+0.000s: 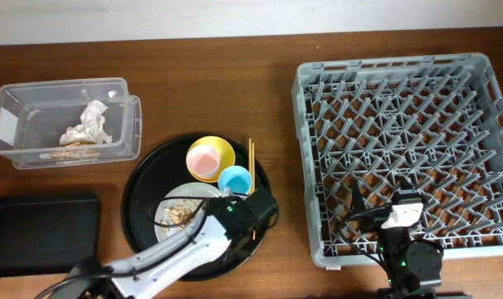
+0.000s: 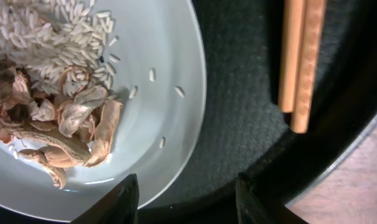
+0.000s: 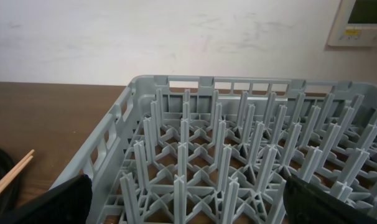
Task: Sort waste into correct bins and load items into the dishwasher rack
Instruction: 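Reach the left gripper to the white plate's rim and grasp it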
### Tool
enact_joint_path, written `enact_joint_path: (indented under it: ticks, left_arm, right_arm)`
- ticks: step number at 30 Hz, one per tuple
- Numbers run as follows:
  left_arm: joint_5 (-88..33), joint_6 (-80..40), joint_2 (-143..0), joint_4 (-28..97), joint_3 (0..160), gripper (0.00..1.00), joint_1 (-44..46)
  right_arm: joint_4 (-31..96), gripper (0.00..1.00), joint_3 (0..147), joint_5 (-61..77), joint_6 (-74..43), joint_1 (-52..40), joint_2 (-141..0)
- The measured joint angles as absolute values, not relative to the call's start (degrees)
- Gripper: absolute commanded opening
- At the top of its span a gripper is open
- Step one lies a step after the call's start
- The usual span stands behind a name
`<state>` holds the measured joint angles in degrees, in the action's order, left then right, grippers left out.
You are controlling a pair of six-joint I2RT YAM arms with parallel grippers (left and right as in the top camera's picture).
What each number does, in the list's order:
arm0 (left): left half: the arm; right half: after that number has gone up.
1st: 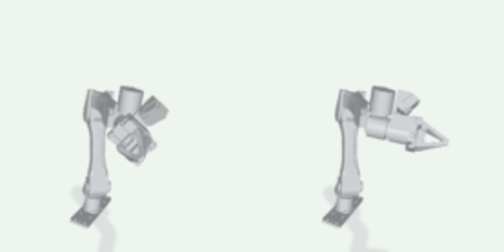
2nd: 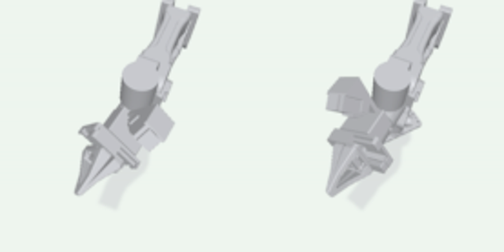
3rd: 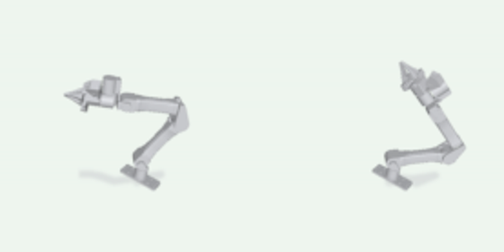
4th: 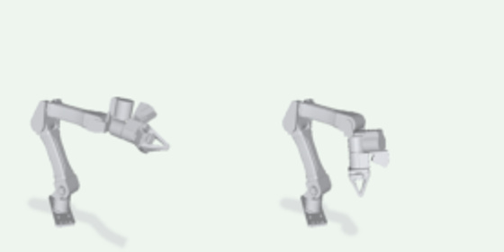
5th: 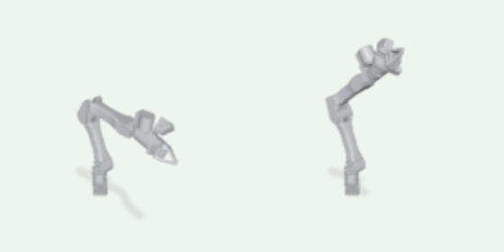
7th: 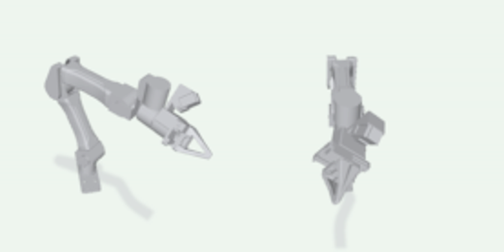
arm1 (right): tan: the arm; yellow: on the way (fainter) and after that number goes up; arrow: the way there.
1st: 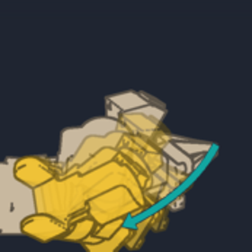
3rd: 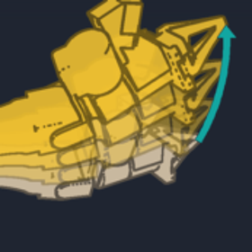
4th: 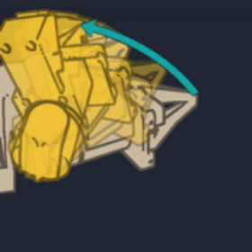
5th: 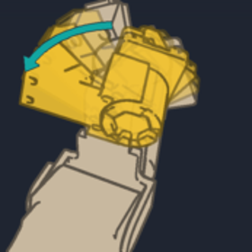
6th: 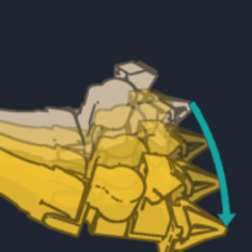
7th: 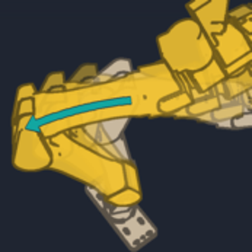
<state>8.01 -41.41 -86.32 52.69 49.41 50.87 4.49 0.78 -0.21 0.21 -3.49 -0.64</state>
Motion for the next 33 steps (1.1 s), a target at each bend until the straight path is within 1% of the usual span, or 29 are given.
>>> enact_joint_path:
  ticks: [2, 3, 5, 21, 23, 24, 33]
  left_arm:
    - [8.3, -41.3, -85.6, 51.6, 48.6, 0.49, 51.4]
    - [8.6, -41.2, -85.5, 51.0, 48.1, 0.46, 51.8]
    - [9.1, -41.0, -85.5, 49.0, 46.8, 0.45, 52.3]
    - [11.5, -41.0, -85.5, 47.0, 44.4, 0.45, 52.7]
    - [12.5, -41.0, -85.5, 46.8, 44.4, 0.44, 52.7]
    - [12.9, -41.0, -85.5, 46.7, 44.4, 0.41, 52.7]
    - [13.6, -41.6, -85.5, 43.9, 41.8, 0.40, 52.7]
  right_arm:
    - [4.5, 0.98, 0.8, -0.2, 0.2, -3.5, -0.6]
    - [4.5, 0.98, 0.8, -0.2, 0.2, -3.5, -0.6]
    - [4.5, 0.98, 0.8, -0.2, 0.2, -3.5, -0.6]
    - [4.5, 0.98, 0.8, -0.2, 0.2, -3.5, -0.6]
    - [4.5, 0.98, 0.8, -0.2, 0.2, -3.5, -0.6]
    - [4.5, 0.98, 0.8, -0.2, 0.2, -3.5, -0.6]
    - [4.5, 0.98, 0.8, -0.2, 0.2, -3.5, -0.6]
